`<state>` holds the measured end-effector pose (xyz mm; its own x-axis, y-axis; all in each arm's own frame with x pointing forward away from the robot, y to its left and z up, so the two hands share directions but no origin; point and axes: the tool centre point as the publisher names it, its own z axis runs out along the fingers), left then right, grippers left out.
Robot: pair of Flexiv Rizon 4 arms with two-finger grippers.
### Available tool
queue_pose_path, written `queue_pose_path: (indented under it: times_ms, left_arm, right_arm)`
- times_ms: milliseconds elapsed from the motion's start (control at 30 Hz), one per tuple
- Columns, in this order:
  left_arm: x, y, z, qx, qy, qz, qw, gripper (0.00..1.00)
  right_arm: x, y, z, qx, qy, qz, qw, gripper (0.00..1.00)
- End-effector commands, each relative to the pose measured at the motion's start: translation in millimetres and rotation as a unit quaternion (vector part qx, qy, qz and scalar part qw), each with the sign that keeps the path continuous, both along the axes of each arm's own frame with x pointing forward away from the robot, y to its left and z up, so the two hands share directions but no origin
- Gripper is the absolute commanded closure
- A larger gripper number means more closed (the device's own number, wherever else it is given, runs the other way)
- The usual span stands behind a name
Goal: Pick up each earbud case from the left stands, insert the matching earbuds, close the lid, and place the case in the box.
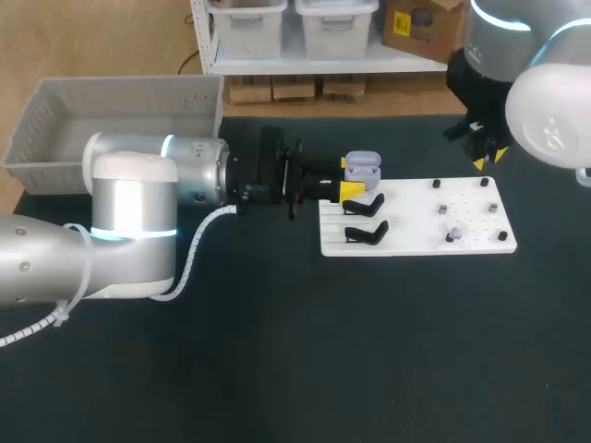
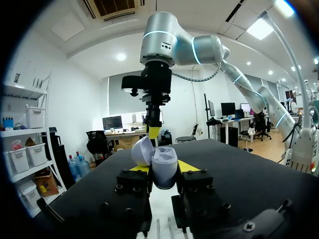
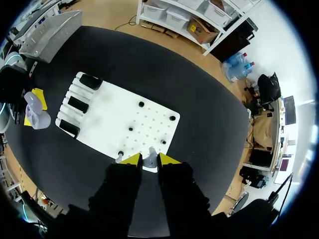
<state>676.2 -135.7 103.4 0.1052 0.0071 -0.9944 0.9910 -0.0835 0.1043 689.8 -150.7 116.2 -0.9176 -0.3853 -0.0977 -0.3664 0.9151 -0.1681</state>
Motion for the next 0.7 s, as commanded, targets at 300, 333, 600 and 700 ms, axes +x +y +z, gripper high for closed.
queue_pose_path:
  times_ms: [300, 333, 600, 700]
  left_arm:
    - [-0.2, 0.2, -0.7, -0.001, -0.001, 0.001, 1.0, 1.0]
    - [-0.2, 0.2, -0.7, -0.001, -0.001, 0.001, 1.0, 1.0]
    - [-0.2, 0.2, -0.7, -0.001, -0.001, 0.001, 1.0, 1.0]
    - [-0.2, 0.2, -0.7, -0.001, -0.001, 0.001, 1.0, 1.0]
  right_arm:
    - [0.2, 0.1, 0.0, 0.0, 0.0, 0.0, 1.0, 1.0]
    - [0.2, 0.1, 0.0, 0.0, 0.0, 0.0, 1.0, 1.0]
    - [-12.7, 11.7, 8.6, 0.021, -0.007, -0.041, 0.999, 1.0]
    - [-18.8, 17.9, 12.5, 0.033, -0.005, -0.077, 0.996, 1.0]
